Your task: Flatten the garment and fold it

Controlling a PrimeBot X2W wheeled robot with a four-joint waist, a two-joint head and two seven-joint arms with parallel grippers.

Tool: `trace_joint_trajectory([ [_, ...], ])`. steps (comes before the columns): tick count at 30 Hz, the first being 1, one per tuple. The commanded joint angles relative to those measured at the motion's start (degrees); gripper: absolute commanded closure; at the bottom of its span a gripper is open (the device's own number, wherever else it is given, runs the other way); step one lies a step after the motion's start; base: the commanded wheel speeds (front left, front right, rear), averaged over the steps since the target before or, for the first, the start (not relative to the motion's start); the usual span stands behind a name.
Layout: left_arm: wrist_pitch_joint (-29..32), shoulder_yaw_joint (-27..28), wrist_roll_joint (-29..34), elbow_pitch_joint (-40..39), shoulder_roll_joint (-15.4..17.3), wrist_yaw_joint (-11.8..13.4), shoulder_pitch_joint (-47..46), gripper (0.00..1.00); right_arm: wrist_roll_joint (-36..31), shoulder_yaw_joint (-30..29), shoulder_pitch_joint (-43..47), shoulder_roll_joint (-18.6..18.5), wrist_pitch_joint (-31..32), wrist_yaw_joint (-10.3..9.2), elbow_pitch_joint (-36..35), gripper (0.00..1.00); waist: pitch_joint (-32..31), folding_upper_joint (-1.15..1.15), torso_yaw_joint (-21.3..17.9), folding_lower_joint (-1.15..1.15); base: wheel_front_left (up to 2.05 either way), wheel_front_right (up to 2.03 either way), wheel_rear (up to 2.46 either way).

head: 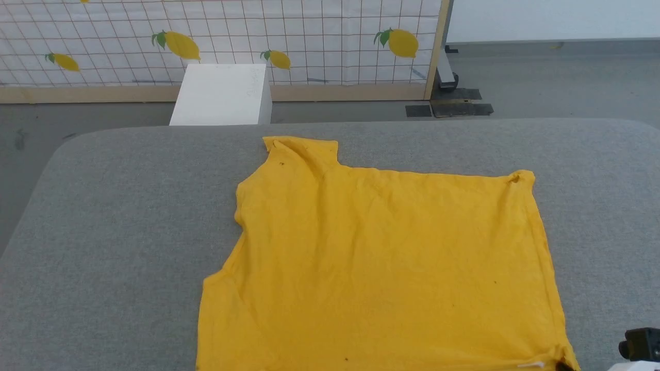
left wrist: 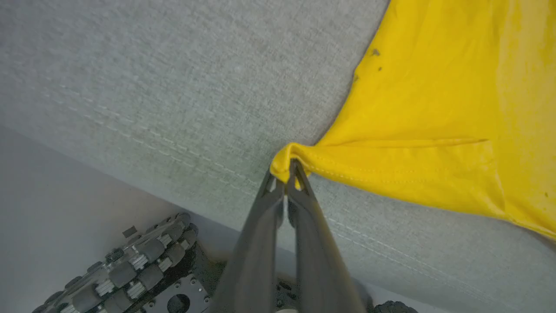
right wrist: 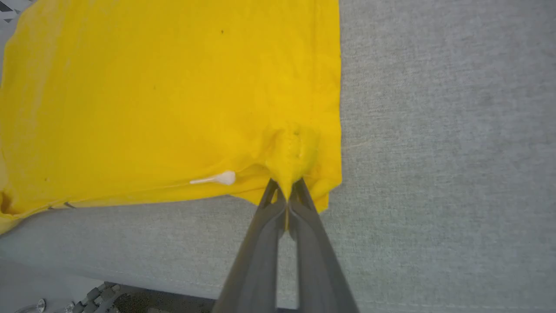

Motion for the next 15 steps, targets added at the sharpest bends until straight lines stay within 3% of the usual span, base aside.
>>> trace_joint_trajectory([
  [1, 1.15, 0.30, -0.90, -0.99, 0.78, 1.02, 1.77, 1.00, -1.07, -0.56, 0.99, -0.20, 0.85, -0.09, -0.77, 1.00, 0.27, 0.00, 0.02, 0.01, 0.00, 0.00, 0.00],
  [7, -0.42, 0.93, 0.22, -8.21, 1.42, 1.05, 0.85, 1.00, -2.10, -2.14, 0.57, 1.06, 1.92, -0.09, -4.36, 1.00, 1.16, 0.00, -0.01, 0.01, 0.00, 0.00, 0.00],
  [15, 0.47, -1.95, 6.51, -13.29, 5.36, -1.83, -15.25, 1.00, -4.53, -3.20, -7.07, 0.05, 5.86, -0.09, -7.31, 1.00, 5.45, 0.00, -0.33, 0.01, 0.00, 0.00, 0.00],
])
